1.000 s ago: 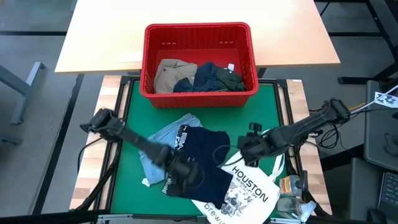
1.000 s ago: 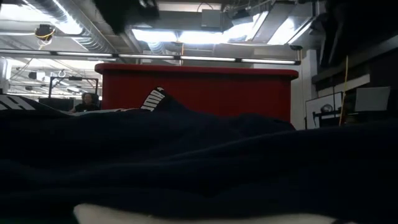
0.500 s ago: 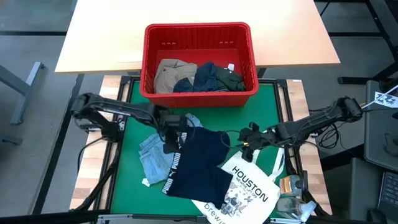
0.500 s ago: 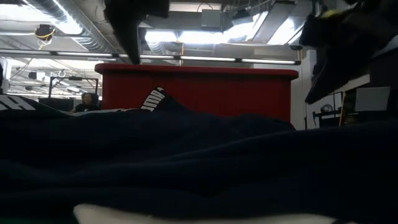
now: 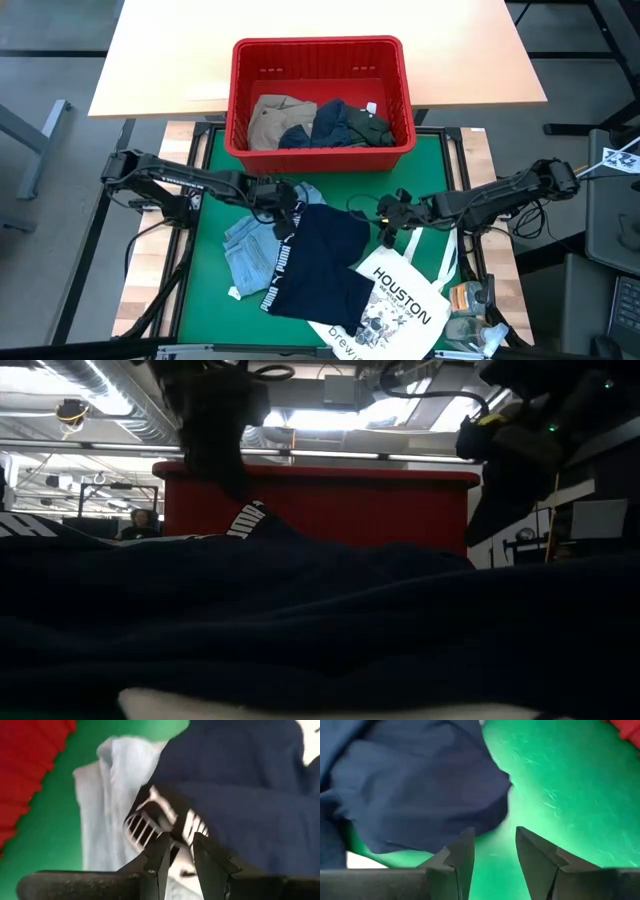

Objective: Fold Laundry from Bin
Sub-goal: Fold the dark blue boxer shorts

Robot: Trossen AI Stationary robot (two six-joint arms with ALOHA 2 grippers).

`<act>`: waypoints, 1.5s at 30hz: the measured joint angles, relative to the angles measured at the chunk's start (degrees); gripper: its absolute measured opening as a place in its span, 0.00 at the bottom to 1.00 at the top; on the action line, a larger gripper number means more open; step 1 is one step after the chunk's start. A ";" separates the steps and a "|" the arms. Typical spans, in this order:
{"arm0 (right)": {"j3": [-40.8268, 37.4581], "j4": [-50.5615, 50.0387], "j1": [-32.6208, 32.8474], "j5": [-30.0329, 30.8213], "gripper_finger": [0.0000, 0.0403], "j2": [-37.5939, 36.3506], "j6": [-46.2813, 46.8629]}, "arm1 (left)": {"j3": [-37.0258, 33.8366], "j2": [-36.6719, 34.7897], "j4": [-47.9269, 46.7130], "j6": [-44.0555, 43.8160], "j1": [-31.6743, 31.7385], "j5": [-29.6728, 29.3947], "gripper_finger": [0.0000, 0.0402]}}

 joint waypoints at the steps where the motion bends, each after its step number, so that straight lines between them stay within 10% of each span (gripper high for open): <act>1: 0.00 0.28 0.06 -0.12 0.36 0.11 -0.02 | -0.52 0.00 1.22 -0.48 0.00 -0.02 0.20; 20: 0.00 0.03 0.06 1.25 0.36 0.15 -0.09 | -5.34 0.04 11.79 -13.44 0.47 -2.63 0.20; 29: 0.00 0.05 0.06 1.84 0.36 0.15 0.89 | -5.29 0.02 11.05 -11.56 0.27 -6.07 0.01; 45: 0.02 3.04 0.06 -4.21 0.36 1.70 7.48 | -2.32 -0.04 -7.29 -11.56 0.20 -9.24 0.00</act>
